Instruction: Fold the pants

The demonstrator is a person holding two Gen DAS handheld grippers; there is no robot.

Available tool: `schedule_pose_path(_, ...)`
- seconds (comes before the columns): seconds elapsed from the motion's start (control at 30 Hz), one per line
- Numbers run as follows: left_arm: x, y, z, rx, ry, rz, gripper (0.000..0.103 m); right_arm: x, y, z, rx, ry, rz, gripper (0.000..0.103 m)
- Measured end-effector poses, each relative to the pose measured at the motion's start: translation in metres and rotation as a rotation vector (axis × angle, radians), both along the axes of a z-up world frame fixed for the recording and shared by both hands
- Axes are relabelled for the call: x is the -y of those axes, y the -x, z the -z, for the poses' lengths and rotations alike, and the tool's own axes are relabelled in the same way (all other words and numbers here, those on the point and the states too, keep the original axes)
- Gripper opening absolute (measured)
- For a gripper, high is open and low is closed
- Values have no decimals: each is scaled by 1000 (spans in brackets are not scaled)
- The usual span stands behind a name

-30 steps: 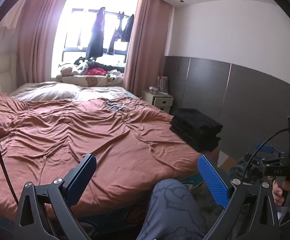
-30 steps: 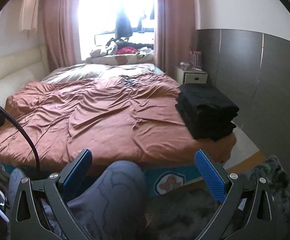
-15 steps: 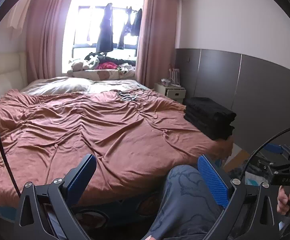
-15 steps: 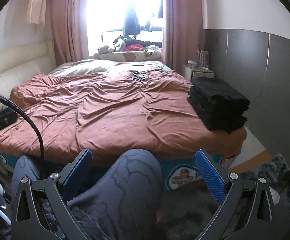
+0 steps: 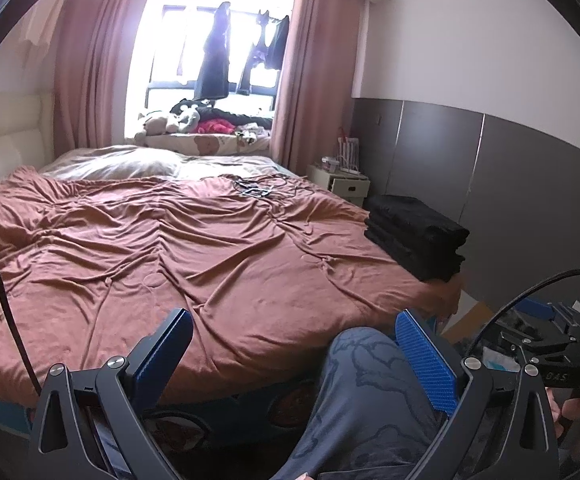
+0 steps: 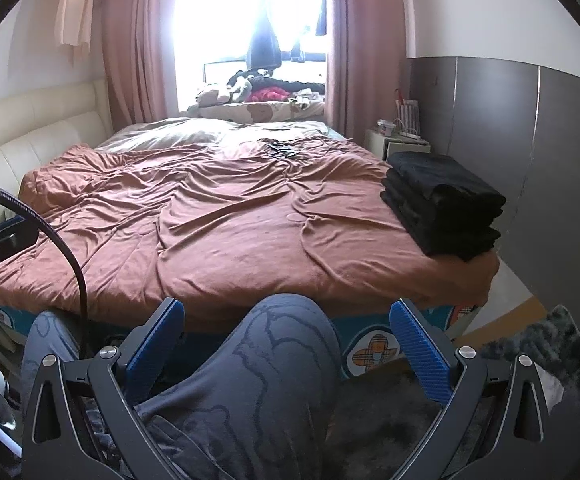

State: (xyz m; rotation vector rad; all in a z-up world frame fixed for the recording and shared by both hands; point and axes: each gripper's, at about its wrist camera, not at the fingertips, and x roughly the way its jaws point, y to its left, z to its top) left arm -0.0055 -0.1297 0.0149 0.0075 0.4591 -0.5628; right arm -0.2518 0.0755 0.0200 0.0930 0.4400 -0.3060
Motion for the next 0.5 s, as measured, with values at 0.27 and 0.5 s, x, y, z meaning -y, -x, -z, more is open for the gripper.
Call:
schedule_pose_path(0.27,-1,3,-2,6,-2,2,102,2,2,2,4,-11,32,103)
schedule_pose_path(0.5,1,6,-2,6,3,14,103,-2,6,0,12,-6,34,103)
